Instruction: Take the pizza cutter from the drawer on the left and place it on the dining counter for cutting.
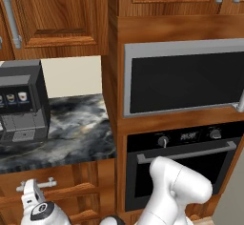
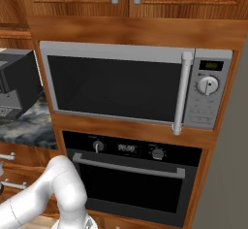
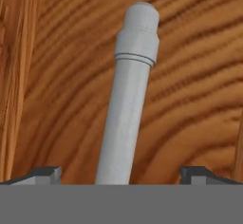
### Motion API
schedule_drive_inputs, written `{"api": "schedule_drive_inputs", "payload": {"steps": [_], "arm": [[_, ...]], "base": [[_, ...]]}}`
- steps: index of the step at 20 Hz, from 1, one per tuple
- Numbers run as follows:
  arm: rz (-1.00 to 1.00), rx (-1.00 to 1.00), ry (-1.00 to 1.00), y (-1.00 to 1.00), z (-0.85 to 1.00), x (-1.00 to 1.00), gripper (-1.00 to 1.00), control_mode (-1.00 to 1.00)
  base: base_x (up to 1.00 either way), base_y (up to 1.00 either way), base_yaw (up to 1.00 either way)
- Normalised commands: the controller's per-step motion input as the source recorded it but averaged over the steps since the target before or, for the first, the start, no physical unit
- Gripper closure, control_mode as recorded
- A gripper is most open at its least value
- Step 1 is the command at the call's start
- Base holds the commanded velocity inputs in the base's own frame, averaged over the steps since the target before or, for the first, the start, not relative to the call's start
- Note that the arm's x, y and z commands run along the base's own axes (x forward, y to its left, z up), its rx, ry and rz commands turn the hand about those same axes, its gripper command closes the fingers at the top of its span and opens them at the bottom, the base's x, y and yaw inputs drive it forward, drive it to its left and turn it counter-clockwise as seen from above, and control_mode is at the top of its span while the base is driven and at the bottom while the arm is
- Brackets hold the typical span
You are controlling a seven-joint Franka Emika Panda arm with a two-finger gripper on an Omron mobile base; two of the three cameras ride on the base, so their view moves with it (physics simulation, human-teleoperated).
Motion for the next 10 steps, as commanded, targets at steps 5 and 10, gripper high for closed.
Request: {"api": "schedule_drive_inputs", "payload": {"steps": [5, 10], "arm": [[0.00, 0.00, -0.09, 0.00, -0.32, 0.05, -1.00, -1.00], [0.00, 0.00, -0.09, 0.00, -0.43, 0.05, -1.00, -1.00]], "base": [[0.00, 0.00, 0.00], [0.00, 0.00, 0.00]]}}
